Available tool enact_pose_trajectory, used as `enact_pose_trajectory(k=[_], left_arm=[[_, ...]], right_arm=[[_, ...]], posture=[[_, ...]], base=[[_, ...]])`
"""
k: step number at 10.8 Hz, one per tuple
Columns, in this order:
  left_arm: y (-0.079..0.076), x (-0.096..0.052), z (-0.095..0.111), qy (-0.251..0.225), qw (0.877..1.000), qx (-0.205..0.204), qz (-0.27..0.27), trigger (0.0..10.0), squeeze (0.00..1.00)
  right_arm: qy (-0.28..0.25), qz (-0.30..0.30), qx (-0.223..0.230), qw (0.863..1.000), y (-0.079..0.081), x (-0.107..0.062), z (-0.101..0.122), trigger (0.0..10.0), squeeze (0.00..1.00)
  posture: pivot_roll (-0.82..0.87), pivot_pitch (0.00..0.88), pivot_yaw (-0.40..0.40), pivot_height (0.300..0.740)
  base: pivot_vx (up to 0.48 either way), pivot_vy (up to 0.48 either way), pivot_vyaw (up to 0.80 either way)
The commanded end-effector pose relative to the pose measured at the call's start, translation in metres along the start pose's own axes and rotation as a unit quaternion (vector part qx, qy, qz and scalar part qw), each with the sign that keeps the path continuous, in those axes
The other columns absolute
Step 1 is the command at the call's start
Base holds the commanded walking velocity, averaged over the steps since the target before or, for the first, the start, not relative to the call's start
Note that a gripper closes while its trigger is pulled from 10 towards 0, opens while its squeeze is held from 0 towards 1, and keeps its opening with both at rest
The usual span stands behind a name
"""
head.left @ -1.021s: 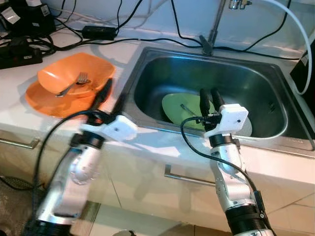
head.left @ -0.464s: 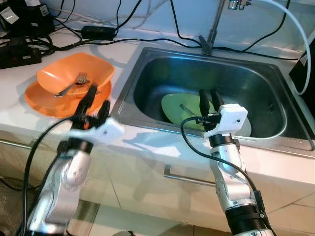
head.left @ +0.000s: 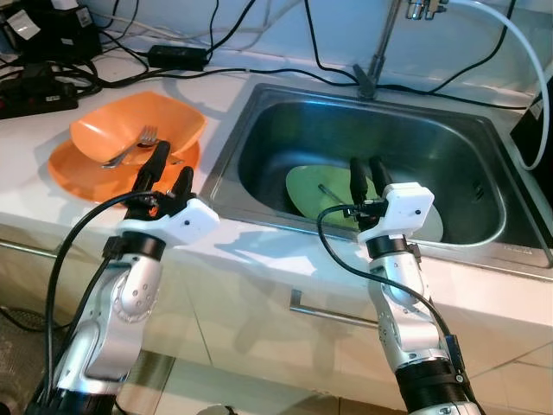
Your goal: Kitchen organization
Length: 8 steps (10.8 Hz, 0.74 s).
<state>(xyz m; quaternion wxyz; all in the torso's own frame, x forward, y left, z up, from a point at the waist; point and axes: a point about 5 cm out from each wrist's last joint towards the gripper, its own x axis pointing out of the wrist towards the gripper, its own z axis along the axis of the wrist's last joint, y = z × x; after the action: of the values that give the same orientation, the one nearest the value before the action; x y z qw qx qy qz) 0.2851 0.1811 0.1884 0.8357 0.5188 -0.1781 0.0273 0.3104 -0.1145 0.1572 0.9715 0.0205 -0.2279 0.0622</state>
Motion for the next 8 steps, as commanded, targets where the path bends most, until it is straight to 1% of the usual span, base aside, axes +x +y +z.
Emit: enact_pose_trajectory(k=[1,3,4,5,8], left_arm=[[-0.002,0.002,-0.001,0.003,1.000,0.001,0.000,10.0,0.00],[-0.004,0.010,-0.005,0.014,1.000,0.006,-0.007,10.0,0.00],[-0.003,0.012,-0.006,0.016,1.000,0.006,-0.007,2.5,0.00],[-0.003,0.014,-0.005,0.014,1.000,0.005,-0.007,0.0,0.00],[-0.003,0.015,-0.001,0.012,1.000,-0.005,-0.002,0.0,0.00]], right_arm=[[0.006,-0.004,0.002,1.000,-0.001,0.002,-0.001,10.0,0.00],[0.006,-0.008,-0.002,1.000,-0.004,0.003,-0.001,10.0,0.00],[0.005,-0.011,-0.002,1.000,-0.005,0.003,0.000,10.0,0.00],[0.005,-0.012,-0.002,1.000,-0.005,0.003,0.000,10.0,0.00],[0.007,-0.013,-0.002,1.000,-0.004,0.003,-0.001,10.0,0.00]], posture=[[0.18,0.082,-0.046,0.740],[0.17,0.081,-0.042,0.740],[0.17,0.079,-0.041,0.740],[0.17,0.081,-0.040,0.740],[0.17,0.077,-0.041,0.740]], base=[[0.000,0.000,0.00],[0.000,0.000,0.00],[0.000,0.000,0.00],[0.000,0.000,0.00],[0.000,0.000,0.00]])
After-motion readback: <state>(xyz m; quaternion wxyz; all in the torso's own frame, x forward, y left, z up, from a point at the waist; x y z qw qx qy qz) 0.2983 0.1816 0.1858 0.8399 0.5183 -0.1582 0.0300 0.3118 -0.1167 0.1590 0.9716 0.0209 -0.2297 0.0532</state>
